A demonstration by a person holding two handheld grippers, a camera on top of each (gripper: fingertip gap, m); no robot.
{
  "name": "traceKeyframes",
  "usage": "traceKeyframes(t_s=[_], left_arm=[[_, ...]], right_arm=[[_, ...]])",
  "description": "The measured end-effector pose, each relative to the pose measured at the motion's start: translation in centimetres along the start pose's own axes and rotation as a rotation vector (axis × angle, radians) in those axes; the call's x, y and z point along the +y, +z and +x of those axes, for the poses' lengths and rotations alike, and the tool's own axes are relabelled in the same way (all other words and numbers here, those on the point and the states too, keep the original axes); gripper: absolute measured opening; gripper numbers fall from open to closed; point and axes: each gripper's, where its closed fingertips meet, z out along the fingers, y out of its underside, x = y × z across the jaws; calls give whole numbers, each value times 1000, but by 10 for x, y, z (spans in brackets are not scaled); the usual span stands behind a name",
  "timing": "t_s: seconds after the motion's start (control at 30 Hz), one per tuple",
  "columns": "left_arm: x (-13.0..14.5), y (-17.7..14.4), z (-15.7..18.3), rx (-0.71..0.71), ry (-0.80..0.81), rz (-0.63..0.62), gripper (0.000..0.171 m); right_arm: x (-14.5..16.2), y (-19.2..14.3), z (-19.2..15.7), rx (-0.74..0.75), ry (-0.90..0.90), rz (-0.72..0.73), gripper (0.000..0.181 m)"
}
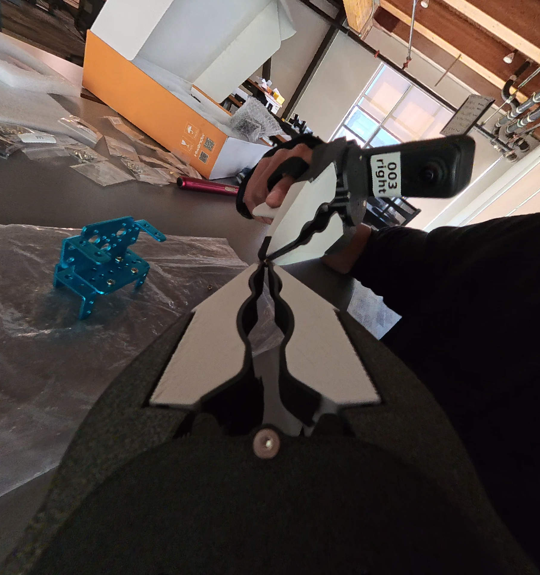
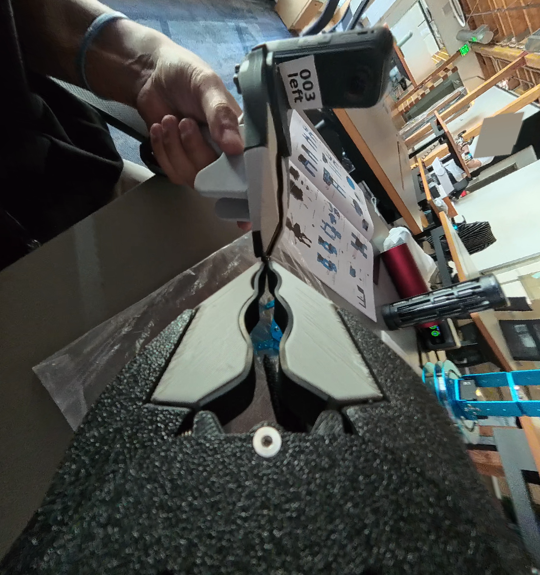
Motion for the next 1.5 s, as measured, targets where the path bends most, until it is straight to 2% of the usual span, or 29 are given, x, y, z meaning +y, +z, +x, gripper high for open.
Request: traceKeyframes(t_s=[0.3,0.53,0.7,0.87,0.97,1.07,1.27,1.37,1.4,1.5], left_arm=[[4,3,-14,-110,79,-55,0],[9,2,-33,-182,27,-116,0],[-3,-13,-57,-232,-107,-75,0],[-7,-7,-69,-193,-325,-53,0],[3,-1,-69,-207,-380,-64,0],[3,2,-70,-211,-476,2,0],[-9,-8,-75,-213,-570,150,0],[-10,-11,-78,-225,-580,181,0],[-10,-12,-78,-227,-585,191,0],[-8,-11,-73,-200,-620,212,0]], right_arm=[[14,-2,7,-30,143,-9,0],[48,1,6,-75,258,-113,1],[79,-9,33,77,284,-149,1],[96,-24,58,288,349,-65,0],[105,-32,60,394,247,-80,0],[108,-35,64,443,192,-85,0],[111,-29,57,371,267,-63,0],[111,-18,46,279,278,-97,0],[110,-12,41,208,316,-110,3],[92,0,37,-35,542,-75,36]])
